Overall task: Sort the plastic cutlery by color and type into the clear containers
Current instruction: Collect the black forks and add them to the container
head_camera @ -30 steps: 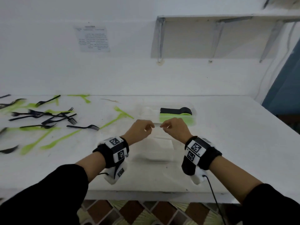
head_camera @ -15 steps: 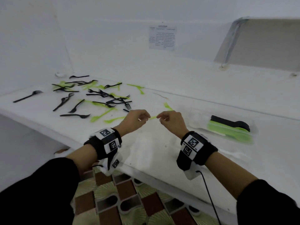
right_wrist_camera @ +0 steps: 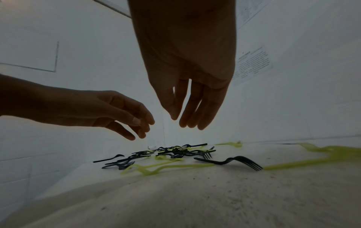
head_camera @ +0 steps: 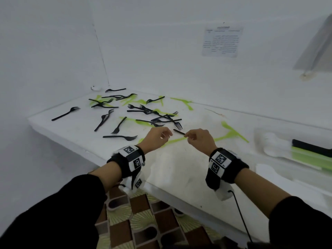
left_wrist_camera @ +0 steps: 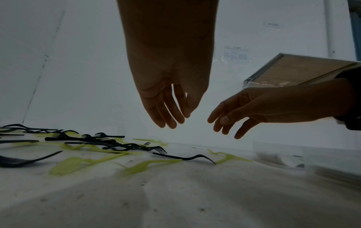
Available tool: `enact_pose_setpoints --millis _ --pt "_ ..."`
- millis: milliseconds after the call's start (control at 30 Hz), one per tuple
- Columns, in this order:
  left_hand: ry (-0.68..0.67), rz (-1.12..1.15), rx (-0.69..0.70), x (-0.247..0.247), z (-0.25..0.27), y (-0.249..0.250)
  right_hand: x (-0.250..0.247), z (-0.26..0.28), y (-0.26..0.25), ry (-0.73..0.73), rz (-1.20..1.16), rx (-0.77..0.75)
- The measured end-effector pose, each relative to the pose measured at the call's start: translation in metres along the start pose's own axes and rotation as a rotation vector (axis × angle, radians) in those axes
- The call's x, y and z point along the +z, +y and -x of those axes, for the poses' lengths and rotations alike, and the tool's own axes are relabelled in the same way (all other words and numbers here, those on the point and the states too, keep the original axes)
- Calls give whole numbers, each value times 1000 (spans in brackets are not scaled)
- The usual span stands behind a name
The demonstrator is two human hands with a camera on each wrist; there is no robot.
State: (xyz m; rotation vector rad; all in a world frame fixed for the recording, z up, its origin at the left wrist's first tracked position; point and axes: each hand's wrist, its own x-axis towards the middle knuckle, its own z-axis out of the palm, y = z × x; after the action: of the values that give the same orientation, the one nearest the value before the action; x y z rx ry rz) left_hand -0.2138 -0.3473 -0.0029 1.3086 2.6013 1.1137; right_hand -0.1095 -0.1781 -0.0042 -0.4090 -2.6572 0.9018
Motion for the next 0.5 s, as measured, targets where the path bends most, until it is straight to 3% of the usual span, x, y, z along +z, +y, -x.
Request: enact_pose_setpoints --millis 167,333,500 --pt "-45 12 34 -3 -22 -30 8 -27 16 -36 131 94" --pt "-87 29 67 3 -39 -47 1 -42 39 -225 413 285" --pt "-74 -8 101 1 -67 -64 -3 -58 56 -300 338 288"
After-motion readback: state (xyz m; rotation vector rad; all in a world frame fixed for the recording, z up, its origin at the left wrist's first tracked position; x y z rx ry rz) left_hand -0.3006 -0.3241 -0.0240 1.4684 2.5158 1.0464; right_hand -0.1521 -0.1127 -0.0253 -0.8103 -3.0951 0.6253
